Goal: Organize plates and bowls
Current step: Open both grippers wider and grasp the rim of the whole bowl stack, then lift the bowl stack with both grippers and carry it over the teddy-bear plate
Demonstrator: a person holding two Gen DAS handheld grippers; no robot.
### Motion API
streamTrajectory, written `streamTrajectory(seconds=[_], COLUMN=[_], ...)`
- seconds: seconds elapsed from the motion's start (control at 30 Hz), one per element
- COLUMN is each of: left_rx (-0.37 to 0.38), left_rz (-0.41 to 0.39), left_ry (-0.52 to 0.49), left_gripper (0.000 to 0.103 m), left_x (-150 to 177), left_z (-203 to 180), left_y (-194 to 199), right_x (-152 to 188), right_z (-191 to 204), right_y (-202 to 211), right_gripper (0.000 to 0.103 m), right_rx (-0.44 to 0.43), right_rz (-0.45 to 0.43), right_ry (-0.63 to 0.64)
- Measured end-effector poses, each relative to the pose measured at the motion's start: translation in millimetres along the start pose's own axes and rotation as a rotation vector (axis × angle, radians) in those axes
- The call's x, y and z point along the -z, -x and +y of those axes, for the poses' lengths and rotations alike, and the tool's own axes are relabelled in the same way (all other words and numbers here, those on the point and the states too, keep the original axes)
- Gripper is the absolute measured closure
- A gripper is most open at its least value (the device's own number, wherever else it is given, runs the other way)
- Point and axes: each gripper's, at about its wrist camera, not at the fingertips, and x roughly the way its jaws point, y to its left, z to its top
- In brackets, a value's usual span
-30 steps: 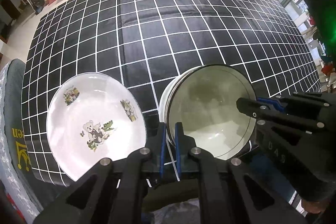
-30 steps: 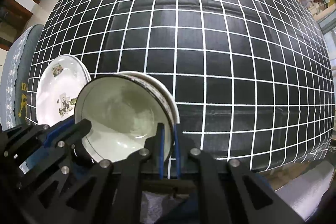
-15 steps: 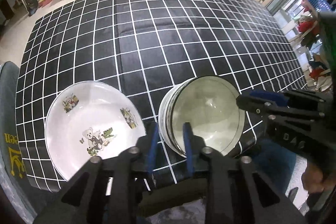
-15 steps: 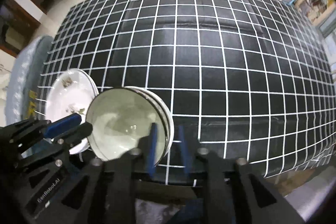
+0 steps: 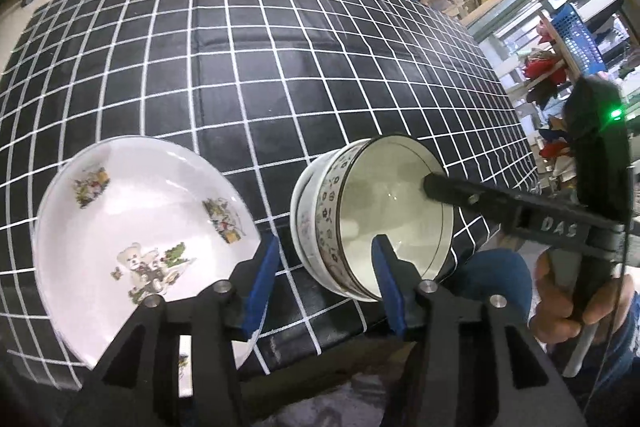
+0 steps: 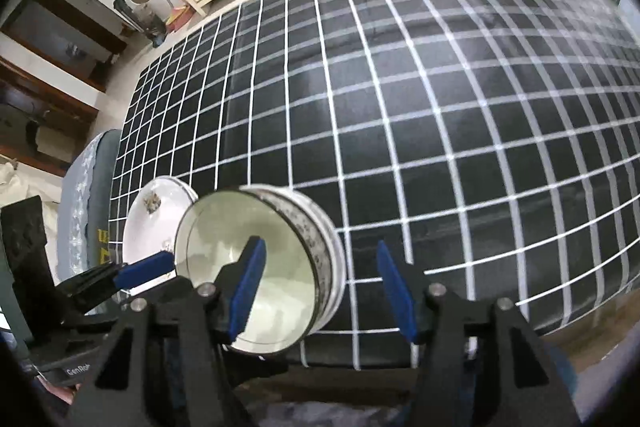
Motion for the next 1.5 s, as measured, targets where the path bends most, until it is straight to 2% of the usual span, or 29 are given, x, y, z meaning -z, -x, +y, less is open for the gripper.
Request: streamTrajectory(seconds=[0.1, 0.3, 0.4, 0.8, 0.93, 1.27, 1.37, 1.5], left_rx=[0.042, 0.054, 0.073, 0.044, 0.023, -0.024, -0.049, -0.054], left_rz=[0.011, -0.014, -0.005, 0.062, 0.077, 0.095, 0.1, 0.094], left_ry=[-0.018, -0.04, -0.057, -0.118, -0.128, -0.138, -0.139, -0.12], left_gripper=[0.057, 0.057, 0.057, 0.053, 0.052, 0.043, 0.042, 0.042], left_x=[1.5, -1.6, -3.8, -9.6, -12.6, -12.8, -14.3, -15.6], left_z=[1.4, 4.7, 5.2, 5.4, -1.8, -16.1, -22.8, -27.1], left_y=[-8.3, -23.6, -32.8, -54.7, -63.5, -72.5, -76.2, -78.9], right_x=[2.2, 1.4, 0.8, 1.2, 1.3, 5.3, 6.6, 5.4], right_z=[-0.2, -5.5, -10.4, -15.0, -10.7, 10.8, 13.7, 20.3], right_y=[-17.2, -35.2, -41.1, -51.5, -50.5, -53.4, -56.6, -57.8], right_gripper=[0.04, 0.039, 0.033, 0.029, 0.029, 0.029, 0.029, 0.029], right_rx=[-0.001, -0.046, -0.064, -0.081, -0.067, -0.01, -0.022, 0.01], right_rz=[0.033, 0.067, 0.08, 0.086, 0.07, 0.063, 0.08, 0.065], right_ry=[-0.022, -0.063, -0.084, -0.103, -0.092, -0.03, -0.052, -0.061])
